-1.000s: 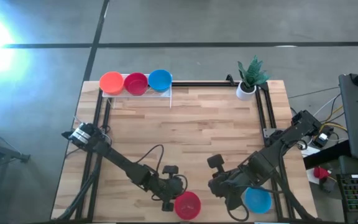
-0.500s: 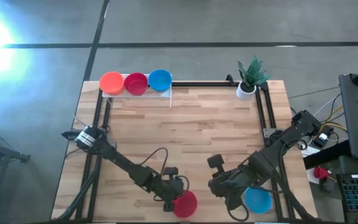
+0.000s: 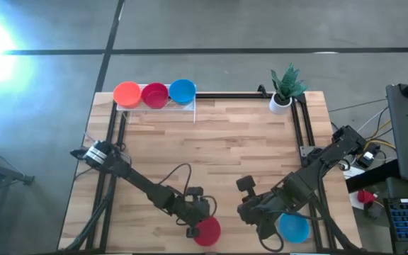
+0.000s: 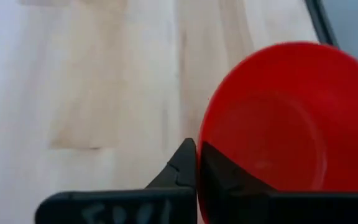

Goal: Pick & Place Mini bowls
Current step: Stack the red bowl on top of the red bowl on the shelf

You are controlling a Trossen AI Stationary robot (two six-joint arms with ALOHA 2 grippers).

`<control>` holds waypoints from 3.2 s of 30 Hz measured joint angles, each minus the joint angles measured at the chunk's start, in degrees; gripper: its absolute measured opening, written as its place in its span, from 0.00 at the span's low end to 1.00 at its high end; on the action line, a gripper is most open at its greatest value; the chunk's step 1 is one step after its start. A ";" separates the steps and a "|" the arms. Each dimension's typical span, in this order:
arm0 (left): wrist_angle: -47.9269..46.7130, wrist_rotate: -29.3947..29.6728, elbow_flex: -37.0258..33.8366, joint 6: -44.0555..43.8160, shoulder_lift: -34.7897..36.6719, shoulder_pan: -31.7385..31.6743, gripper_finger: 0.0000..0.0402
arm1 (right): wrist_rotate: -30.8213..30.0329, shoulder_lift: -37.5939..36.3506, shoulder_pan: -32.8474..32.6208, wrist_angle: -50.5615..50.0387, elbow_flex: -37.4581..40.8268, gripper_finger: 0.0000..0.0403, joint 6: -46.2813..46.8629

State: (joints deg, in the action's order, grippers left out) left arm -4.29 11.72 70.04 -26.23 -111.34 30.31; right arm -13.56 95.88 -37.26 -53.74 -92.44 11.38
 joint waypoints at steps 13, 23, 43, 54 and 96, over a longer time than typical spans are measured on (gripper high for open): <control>-19.31 3.77 -0.13 4.73 19.93 -7.06 0.00 | -0.04 -0.02 0.00 -0.25 0.00 0.02 -2.38; -32.70 13.29 -0.10 3.62 40.20 -14.19 0.00 | -1.10 -0.02 0.00 -0.48 0.00 0.02 -3.08; -46.30 9.74 4.22 6.02 55.13 -47.13 0.00 | -4.63 -0.02 0.80 0.16 0.00 0.02 -1.63; -51.35 9.63 6.91 11.48 50.05 -63.34 0.00 | -4.63 -0.02 0.91 0.49 0.00 0.02 -0.37; -51.83 16.49 9.24 19.04 39.57 -70.76 0.24 | -4.59 -0.02 0.92 0.46 0.00 0.02 -0.25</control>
State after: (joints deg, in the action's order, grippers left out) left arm -56.12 28.20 79.27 -7.19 -71.77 -40.45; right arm -18.15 95.85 -36.34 -53.28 -92.44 11.13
